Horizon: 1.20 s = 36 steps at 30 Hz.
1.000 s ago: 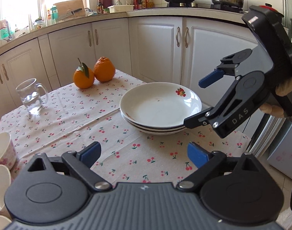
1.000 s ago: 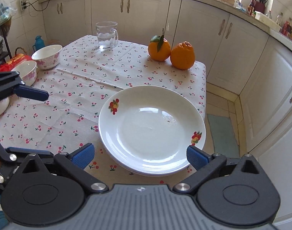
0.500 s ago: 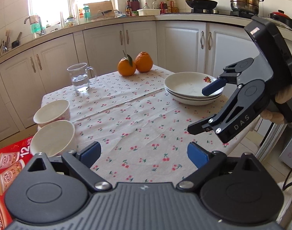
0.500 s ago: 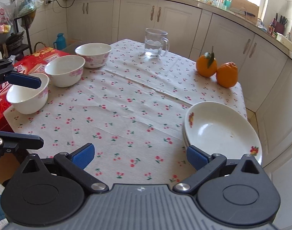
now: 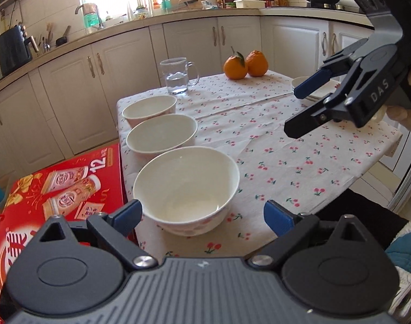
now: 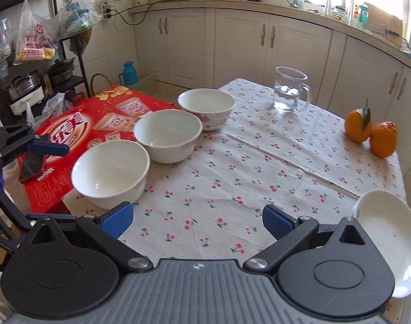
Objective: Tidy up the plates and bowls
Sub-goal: 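Move the right gripper to a white pink-flowered bowl and grasp its rim, then lift the bowl with the right gripper and carry it toward the plate stack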
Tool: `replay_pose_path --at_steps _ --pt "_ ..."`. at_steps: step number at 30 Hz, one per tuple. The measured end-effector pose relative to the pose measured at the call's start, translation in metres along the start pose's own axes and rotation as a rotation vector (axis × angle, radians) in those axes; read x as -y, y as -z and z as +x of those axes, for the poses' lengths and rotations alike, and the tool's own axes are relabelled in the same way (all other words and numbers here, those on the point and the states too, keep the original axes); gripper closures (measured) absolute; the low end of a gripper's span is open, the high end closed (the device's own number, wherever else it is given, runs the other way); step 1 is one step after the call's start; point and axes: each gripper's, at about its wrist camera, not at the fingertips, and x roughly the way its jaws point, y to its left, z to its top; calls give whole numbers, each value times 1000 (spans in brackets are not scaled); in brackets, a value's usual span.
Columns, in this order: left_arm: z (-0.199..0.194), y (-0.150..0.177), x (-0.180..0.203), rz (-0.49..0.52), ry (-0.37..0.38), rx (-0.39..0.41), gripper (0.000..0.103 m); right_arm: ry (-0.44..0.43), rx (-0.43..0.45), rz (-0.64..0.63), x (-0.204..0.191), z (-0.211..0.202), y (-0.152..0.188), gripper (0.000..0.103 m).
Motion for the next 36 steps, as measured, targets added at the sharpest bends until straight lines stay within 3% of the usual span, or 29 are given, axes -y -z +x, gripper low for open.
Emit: replay_pose_path --at_steps 8,19,27,36 --pt "23 11 -13 -74 20 -17 7 -153 -36 -74 -31 42 -31 3" --pt "34 6 -10 -67 -13 -4 7 -272 -102 -35 -30 93 -41 21" --pt "39 6 -12 -77 -11 -7 9 -303 -116 -23 -28 105 -40 32" --pt "39 6 -14 -80 -9 -5 12 -318 -129 -28 -29 110 -42 38"
